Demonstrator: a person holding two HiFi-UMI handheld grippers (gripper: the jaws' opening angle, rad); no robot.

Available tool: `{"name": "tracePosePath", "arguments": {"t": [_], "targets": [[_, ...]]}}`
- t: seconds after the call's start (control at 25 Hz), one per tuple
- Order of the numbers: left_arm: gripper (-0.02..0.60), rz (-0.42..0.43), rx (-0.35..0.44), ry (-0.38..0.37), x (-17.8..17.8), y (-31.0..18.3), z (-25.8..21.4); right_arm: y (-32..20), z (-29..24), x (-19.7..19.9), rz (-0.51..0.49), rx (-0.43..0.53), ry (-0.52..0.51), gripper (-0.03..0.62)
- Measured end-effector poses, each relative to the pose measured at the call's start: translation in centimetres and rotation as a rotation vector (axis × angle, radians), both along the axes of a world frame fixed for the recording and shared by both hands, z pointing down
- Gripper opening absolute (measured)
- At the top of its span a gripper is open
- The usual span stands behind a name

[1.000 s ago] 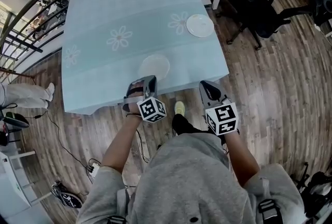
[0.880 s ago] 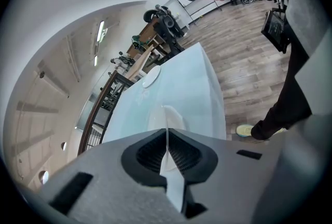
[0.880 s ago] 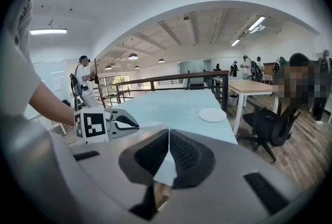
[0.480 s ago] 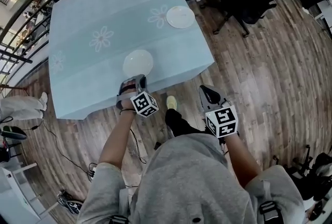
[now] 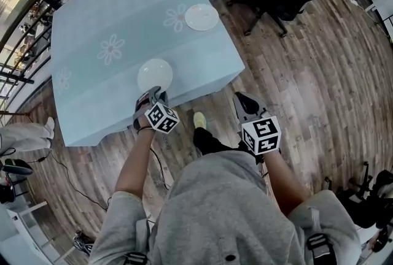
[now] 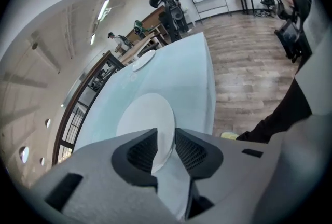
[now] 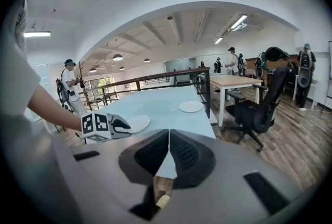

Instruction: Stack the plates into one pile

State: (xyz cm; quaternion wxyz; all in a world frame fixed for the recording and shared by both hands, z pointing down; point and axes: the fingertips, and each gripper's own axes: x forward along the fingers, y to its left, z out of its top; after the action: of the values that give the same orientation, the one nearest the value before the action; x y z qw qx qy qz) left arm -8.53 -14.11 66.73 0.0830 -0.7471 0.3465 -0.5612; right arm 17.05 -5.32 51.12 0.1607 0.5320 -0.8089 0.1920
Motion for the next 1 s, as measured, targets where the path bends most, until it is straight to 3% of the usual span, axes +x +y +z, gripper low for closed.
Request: {"name": "tracePosePath", "arguments": {"t": [0.08,0.32,0.56,0.68,0.8,1.0], "targets": [[0.137,-0.036,-0.012,0.065,-0.1,-0.2,-0.2,-0.3,0.0,-0.1,-0.002,0.008,-0.001,0.028],[0.160,-0.152,0.028,0.247,-0.3,-0.1,-3.6,-1.2,-1.0,0.4,-0.003,0.035,-0.011,0.028],[0.156,-0.367,0.109,0.596,-2.0,3.2,-10.0,-1.7,-1.5,0.5,-0.015,0.050,-0.051,0.028],[0.102,-0.437,0.142,0.762,-2.6,5.6,-12.3,-1.7,-1.8,0.5,-0.022,0.039,-0.089,0.028],[0.024,-0.456,0.215,0.765,-3.2,8.1,-13.6,-1.5,-1.9,0.7,-0.037,0.024,-0.106,0.028],[0.020,-0.499,0.293,0.804,-3.1,10.1,-15.7,-1.4,-1.4,1.5,-0.060,0.002,-0.100,0.028]]}}
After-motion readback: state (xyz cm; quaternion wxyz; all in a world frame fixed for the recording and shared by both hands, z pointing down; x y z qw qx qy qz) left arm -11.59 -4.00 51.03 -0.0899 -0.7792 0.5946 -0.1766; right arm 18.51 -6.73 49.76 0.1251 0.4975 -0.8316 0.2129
